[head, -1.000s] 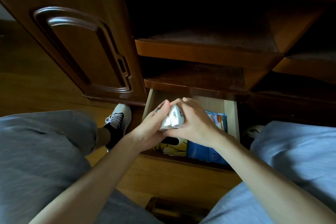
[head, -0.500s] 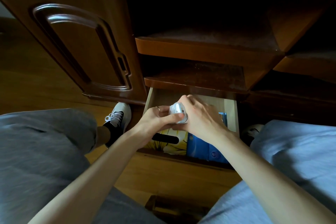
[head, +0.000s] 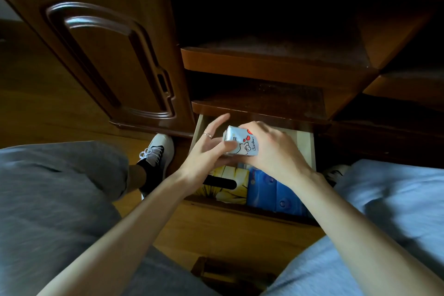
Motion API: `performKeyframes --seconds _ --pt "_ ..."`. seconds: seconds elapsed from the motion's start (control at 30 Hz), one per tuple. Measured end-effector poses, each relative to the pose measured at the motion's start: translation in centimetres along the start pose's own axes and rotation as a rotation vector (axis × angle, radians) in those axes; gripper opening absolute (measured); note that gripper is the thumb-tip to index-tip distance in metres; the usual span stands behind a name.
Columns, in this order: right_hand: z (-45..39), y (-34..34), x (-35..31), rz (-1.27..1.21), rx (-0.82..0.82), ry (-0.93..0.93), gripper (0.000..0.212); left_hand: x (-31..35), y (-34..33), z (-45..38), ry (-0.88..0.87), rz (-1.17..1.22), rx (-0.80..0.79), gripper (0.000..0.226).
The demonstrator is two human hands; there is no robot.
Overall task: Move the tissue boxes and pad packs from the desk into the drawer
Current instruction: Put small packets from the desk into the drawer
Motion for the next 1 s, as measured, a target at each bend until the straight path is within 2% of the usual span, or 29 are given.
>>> performKeyframes --seconds 0.1,0.17,0.37,0.53,0.57,0.67,0.7,0.8,0.9,1.0 --pt "0.0 -0.4 0.4 -0.024 0.046 -0.032 0.073 0.6 -0.5 0.1 -0.080 -0.073 -0.028 0.046" --pt "0.0 -1.2 0.8 -0.078 0.019 -0.079 0.076 0.6 -0.5 0.0 -0.084 -0.068 -0.003 0.038" --pt "-0.1 -2.6 1.6 -0.161 -0.084 -0.136 0.074 -0.2 0.1 -0.5 -0.051 -0.014 0.053 0.038" --pt "0.3 -3.6 1.3 -0.660 -0.365 -0.313 0.073 -0.4 0.9 -0.7 -0.038 -0.064 0.076 0.036" --pt "0.4 -3.9 1.6 -0.749 -0.409 -0.373 0.068 -0.5 1.1 -0.8 -0.024 -0.062 0.082 0.033" --pt "0.6 -4.9 3.0 -0.977 -0.451 -0.510 0.026 -1.0 1.6 -1.0 0.033 -0.050 0.105 0.028" --pt "0.6 -5.3 3.5 -1.008 -0.456 -0.527 0.021 -1.2 1.7 -1.2 0.053 -0.077 0.109 0.028" --pt "0.5 -6.7 4.9 -1.006 -0.450 -0.567 0.028 -1.9 2.4 -1.6 0.099 -0.191 0.119 0.035" --pt "-0.2 -8.6 7.1 -1.004 -0.390 -0.658 0.043 -2.6 4.6 -2.8 0.112 -0.244 0.273 0.042" --pt "-0.8 -11.3 9.6 -0.931 -0.332 -0.808 0.041 -3.2 7.6 -3.7 0.105 -0.377 0.479 0.037"
Point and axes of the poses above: each hand's wrist, its own z-axis away from the middle knuckle, its own y-axis out of the back of the hand, x = y × z, the point moved 5 cm from there along -z, towards the middle knuckle, and after that the axes turned 7 degrees about z, right-handed, at the moved point
